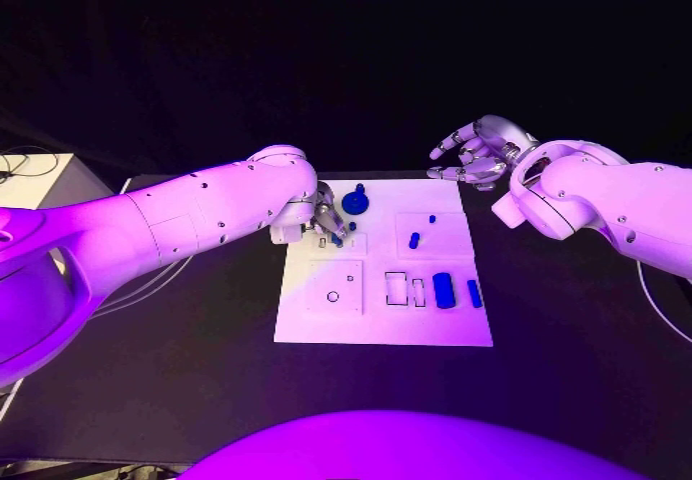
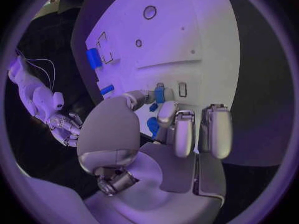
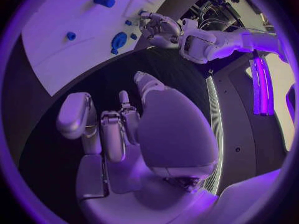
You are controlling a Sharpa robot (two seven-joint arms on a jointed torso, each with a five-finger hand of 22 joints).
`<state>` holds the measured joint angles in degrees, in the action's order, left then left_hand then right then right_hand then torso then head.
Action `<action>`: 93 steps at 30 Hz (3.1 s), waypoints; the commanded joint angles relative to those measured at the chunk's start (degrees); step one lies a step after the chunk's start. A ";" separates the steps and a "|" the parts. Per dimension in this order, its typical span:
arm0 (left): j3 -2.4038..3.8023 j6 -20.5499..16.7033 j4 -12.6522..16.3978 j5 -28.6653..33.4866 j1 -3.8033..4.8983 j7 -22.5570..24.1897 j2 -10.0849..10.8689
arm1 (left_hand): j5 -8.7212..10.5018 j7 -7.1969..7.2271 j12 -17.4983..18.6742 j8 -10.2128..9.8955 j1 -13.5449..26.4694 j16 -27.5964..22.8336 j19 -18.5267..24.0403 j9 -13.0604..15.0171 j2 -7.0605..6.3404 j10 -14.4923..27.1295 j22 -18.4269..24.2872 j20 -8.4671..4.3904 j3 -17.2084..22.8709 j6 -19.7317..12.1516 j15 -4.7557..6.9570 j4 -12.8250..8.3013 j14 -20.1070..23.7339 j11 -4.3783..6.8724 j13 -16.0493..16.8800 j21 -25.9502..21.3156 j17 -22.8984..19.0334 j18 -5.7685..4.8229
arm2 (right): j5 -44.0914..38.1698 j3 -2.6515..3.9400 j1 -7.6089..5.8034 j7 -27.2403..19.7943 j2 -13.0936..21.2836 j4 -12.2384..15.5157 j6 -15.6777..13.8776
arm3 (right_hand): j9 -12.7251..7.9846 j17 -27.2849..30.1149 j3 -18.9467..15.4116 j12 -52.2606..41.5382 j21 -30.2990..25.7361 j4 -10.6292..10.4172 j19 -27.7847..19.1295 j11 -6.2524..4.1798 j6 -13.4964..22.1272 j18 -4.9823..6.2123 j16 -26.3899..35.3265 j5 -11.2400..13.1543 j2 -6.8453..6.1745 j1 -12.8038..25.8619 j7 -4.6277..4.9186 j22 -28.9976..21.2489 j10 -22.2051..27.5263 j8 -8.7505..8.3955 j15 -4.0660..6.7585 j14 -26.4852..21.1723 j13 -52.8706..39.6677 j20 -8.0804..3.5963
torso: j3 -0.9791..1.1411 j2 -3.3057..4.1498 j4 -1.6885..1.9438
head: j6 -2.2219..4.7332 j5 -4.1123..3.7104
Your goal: Assemble the parts on the task board
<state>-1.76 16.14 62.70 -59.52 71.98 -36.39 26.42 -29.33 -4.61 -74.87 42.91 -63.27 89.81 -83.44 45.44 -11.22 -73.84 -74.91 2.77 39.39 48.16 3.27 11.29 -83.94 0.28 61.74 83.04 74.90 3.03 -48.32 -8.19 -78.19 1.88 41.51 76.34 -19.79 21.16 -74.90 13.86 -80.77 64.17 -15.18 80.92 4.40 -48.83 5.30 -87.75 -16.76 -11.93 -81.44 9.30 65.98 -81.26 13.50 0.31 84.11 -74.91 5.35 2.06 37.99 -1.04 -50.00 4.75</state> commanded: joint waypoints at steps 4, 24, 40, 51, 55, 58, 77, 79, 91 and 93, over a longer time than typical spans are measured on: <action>0.01 1.00 0.13 -0.43 -0.03 0.48 0.01 | -0.18 0.41 -0.28 0.40 -0.04 0.19 -0.63 0.10 0.75 -0.38 -4.15 -0.04 13.08 0.35 0.38 -12.62 -6.06 -0.07 -0.01 0.39 15.10 -0.29 | -0.50 0.03 0.03 -0.28 0.03 0.11 0.70 | 0.07 -9.36 0.33 0.24 -0.21 -0.05 -0.44 -0.12 0.48 0.46 0.28 -0.19 -0.15 0.35 -0.03 -0.06 0.38 0.20 -0.09 4.55 -4.42 0.11 | 0.02 -0.01 0.00 | 0.00 -0.03; 0.00 1.82 0.56 -0.14 -0.03 0.54 -0.06 | -0.18 0.41 -0.28 0.40 -0.04 0.19 -0.63 0.10 0.75 -0.38 -4.15 -0.04 13.08 0.35 0.38 -12.62 -6.06 -0.07 -0.01 0.39 15.10 -0.29 | -0.50 0.03 0.03 -0.26 -0.02 0.11 0.69 | 0.07 -9.36 0.33 0.24 -0.21 -0.05 -0.44 -0.12 0.48 0.46 0.28 -0.19 -0.15 0.35 -0.03 -0.06 0.38 0.20 -0.09 4.55 -4.42 0.11 | 0.00 -0.01 -0.03 | 0.00 0.09; -0.04 2.28 0.04 -0.34 -0.04 0.50 -0.66 | -0.30 0.48 -0.12 0.43 0.10 0.19 -0.58 0.40 0.59 -0.32 -4.02 -0.16 13.41 0.38 0.48 -12.65 -6.06 0.01 -0.23 0.32 15.10 -0.26 | -0.52 0.03 0.03 -0.30 -0.03 0.15 0.64 | 0.13 -9.27 0.70 0.32 -0.43 0.04 -0.43 -0.12 0.67 0.48 0.34 -0.20 -0.28 0.40 -0.03 -0.12 0.45 0.51 -0.08 4.54 -4.32 0.09 | 0.00 0.02 -0.08 | 0.00 0.10; -0.11 3.22 -0.45 -0.75 -0.26 0.44 -1.31 | 0.32 0.63 -0.28 0.54 1.04 0.19 -0.59 0.97 0.19 -0.78 -4.01 -0.22 12.37 0.40 0.52 -12.00 -6.06 0.10 0.10 0.27 15.10 -0.27 | -0.54 0.03 0.03 -0.34 0.04 0.34 0.68 | 0.13 -9.27 0.70 0.32 -0.43 0.04 -0.43 -0.12 0.67 0.48 0.34 -0.20 -0.28 0.40 -0.03 -0.12 0.45 0.51 -0.08 4.54 -4.32 0.09 | 0.00 0.01 -0.08 | 0.00 -0.15; -0.14 3.77 -0.46 -1.33 -0.39 0.41 -1.51 | 0.35 0.68 -0.31 0.57 1.13 0.19 -0.59 1.07 0.17 -0.87 -4.01 -0.24 12.18 0.41 0.54 -11.91 -6.06 0.14 0.19 0.26 15.10 -0.27 | -0.54 0.03 0.03 -0.34 0.07 0.36 0.66 | 0.13 -9.27 0.70 0.32 -0.43 0.04 -0.43 -0.12 0.67 0.48 0.34 -0.20 -0.28 0.40 -0.03 -0.12 0.45 0.51 -0.08 4.54 -4.32 0.09 | 0.02 -0.01 -0.04 | 0.00 -0.20; -0.16 4.13 -0.39 -1.95 -0.47 0.39 -1.58 | 0.34 0.71 -0.33 0.59 1.14 0.19 -0.61 1.12 0.19 -0.91 -4.05 -0.25 12.12 0.42 0.56 -11.87 -6.06 0.16 0.22 0.29 15.10 -0.28 | -0.54 0.03 0.03 -0.35 0.09 0.38 0.64 | 0.13 -9.27 0.70 0.32 -0.43 0.04 -0.43 -0.12 0.67 0.48 0.34 -0.20 -0.28 0.40 -0.03 -0.12 0.45 0.51 -0.08 4.54 -4.32 0.09 | -0.01 -0.02 -0.03 | 0.00 -0.21; -0.25 3.28 0.06 -5.54 -0.71 0.28 -1.14 | -0.43 1.01 -0.92 0.89 0.54 0.19 -1.13 1.65 0.45 -1.77 -4.90 -0.48 12.44 0.82 0.85 -12.33 -6.06 0.48 1.33 0.80 15.10 -0.48 | -0.54 0.03 0.03 -0.36 0.17 0.40 0.63 | 0.14 -9.22 0.82 0.40 -0.54 0.13 -0.45 -0.12 0.73 0.50 0.37 -0.19 -0.29 0.28 -0.03 -0.19 0.53 0.55 -0.07 4.53 -4.23 0.08 | 0.00 0.00 0.02 | 0.00 -0.11; -0.25 3.43 0.07 -5.63 -0.73 0.25 -1.07 | -0.68 1.05 -0.99 0.93 0.55 0.19 -1.20 1.74 0.39 -1.88 -5.00 -0.53 12.49 0.90 0.89 -12.37 -6.06 0.52 1.45 0.87 15.10 -0.51 | -0.54 0.03 0.03 -0.34 0.17 0.39 0.64 | 0.14 -9.22 0.82 0.40 -0.54 0.13 -0.45 -0.12 0.73 0.50 0.37 -0.19 -0.29 0.28 -0.03 -0.19 0.53 0.55 -0.07 4.53 -4.23 0.08 | -0.02 0.02 0.03 | 0.00 -0.12; -0.25 2.77 0.05 -4.95 -0.77 0.27 -0.99 | -1.03 1.09 -0.64 0.86 1.21 0.19 -1.26 2.00 0.24 -1.72 -5.03 -0.64 12.11 0.85 0.95 -11.83 -6.06 0.56 0.84 0.88 15.10 -0.52 | -0.54 0.03 0.03 -0.37 0.15 0.36 0.60 | 0.14 -9.13 0.88 0.51 -0.72 0.13 -0.50 -0.12 0.78 0.53 0.41 -0.19 -0.31 0.31 -0.02 -0.32 0.63 0.59 -0.08 4.51 -4.11 0.08 | -0.01 0.00 -0.02 | 0.00 -0.14; -0.25 2.35 0.04 -4.42 -0.77 0.31 -0.98 | -0.52 1.28 -0.57 0.78 2.12 0.19 -1.24 2.27 0.33 -1.85 -4.97 -0.68 10.75 0.68 0.99 -10.78 -6.06 0.66 0.76 0.81 15.10 -0.51 | -0.54 0.03 0.03 -0.38 0.15 0.35 0.57 | 0.14 -9.13 0.88 0.51 -0.72 0.13 -0.50 -0.12 0.78 0.53 0.41 -0.19 -0.31 0.31 -0.02 -0.32 0.63 0.59 -0.08 4.51 -4.11 0.08 | 0.00 0.00 -0.02 | 0.00 -0.14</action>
<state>-1.76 18.04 62.82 -64.51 71.62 -35.91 25.37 -30.18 -4.16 -75.57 43.73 -61.47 89.81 -83.84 47.63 -10.70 -75.49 -74.90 2.37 41.16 48.35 3.88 9.74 -84.15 0.71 62.44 83.71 74.90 3.04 -48.38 -8.19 -78.18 1.90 41.67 76.63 -19.79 21.22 -74.90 14.49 -80.41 63.66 -15.02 80.92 4.21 -48.41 5.30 -87.53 -16.76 -11.93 -81.44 9.31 65.71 -81.06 13.94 0.31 84.11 -74.91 5.35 2.04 37.99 -1.03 -50.01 4.64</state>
